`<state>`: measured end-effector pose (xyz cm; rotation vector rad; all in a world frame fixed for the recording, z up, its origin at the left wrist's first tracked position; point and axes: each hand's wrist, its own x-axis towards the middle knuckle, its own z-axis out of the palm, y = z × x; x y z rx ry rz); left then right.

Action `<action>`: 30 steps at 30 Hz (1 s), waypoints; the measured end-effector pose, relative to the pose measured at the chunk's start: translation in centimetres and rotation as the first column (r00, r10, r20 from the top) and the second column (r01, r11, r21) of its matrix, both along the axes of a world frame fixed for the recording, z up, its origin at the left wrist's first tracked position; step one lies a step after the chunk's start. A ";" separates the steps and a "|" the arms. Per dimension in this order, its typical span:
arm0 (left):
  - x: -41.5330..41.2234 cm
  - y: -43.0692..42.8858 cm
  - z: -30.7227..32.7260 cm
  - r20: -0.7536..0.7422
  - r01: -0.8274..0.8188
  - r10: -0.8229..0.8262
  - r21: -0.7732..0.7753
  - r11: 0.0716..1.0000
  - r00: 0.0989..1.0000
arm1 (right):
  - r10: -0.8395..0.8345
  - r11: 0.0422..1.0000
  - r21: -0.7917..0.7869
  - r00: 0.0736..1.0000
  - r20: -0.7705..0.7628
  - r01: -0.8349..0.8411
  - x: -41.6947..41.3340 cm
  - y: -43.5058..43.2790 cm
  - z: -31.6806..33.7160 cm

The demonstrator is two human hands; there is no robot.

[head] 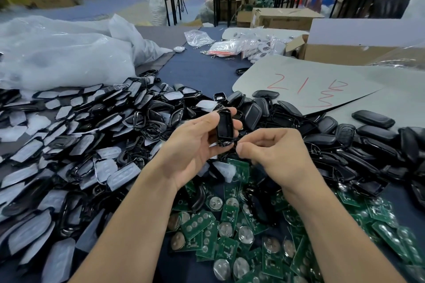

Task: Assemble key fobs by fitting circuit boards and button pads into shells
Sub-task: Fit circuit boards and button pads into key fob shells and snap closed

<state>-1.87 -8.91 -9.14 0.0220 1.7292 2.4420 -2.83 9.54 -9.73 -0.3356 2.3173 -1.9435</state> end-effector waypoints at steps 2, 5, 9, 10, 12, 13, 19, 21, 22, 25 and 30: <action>-0.1 -0.1 0.0 0.004 -0.007 0.007 0.006 1.000 1.000 | -0.001 1.000 -0.029 1.000 0.022 0.002 0.0 0.2 0.2; -0.1 -0.3 0.0 0.007 -0.018 0.018 0.027 0.999 1.000 | -0.018 0.973 0.230 0.999 -0.028 0.024 -0.1 0.4 0.3; 0.0 -0.3 0.0 0.005 -0.026 0.026 0.050 0.998 1.000 | -0.002 0.913 0.408 0.997 -0.078 0.034 0.1 0.2 0.7; 0.1 -0.3 0.1 0.004 -0.031 0.031 0.060 0.998 1.000 | 0.044 0.898 0.439 0.998 -0.049 -0.018 0.2 0.2 0.9; 0.1 -0.3 0.1 0.001 -0.040 0.040 0.072 0.997 0.999 | 0.156 0.827 0.543 0.987 0.026 -0.145 0.4 0.4 1.2; 0.1 -0.3 0.1 -0.002 -0.042 0.042 0.072 0.997 0.999 | 0.185 0.786 0.594 0.982 0.040 -0.172 0.5 0.4 1.3; 0.1 -0.3 0.1 0.010 -0.055 0.055 0.082 0.995 0.998 | 0.158 0.701 0.711 0.985 -0.065 -0.066 0.7 -0.6 0.7; 0.2 -0.5 0.1 0.016 -0.061 0.060 0.085 0.995 0.998 | 0.136 0.728 0.684 0.987 -0.081 -0.044 0.7 -0.8 0.6; 0.2 -0.5 0.1 0.018 -0.065 0.064 0.085 0.994 0.998 | 0.113 0.754 0.656 0.990 -0.081 -0.032 0.6 -0.7 0.5; 0.3 -0.6 0.2 0.034 -0.080 0.078 0.095 0.992 0.996 | 0.009 0.831 0.556 0.998 -0.068 0.030 0.2 0.0 0.9; 0.5 -0.5 0.3 0.071 -0.071 0.065 0.092 0.993 0.995 | -0.202 0.900 0.370 0.973 -0.112 0.230 0.0 1.0 1.5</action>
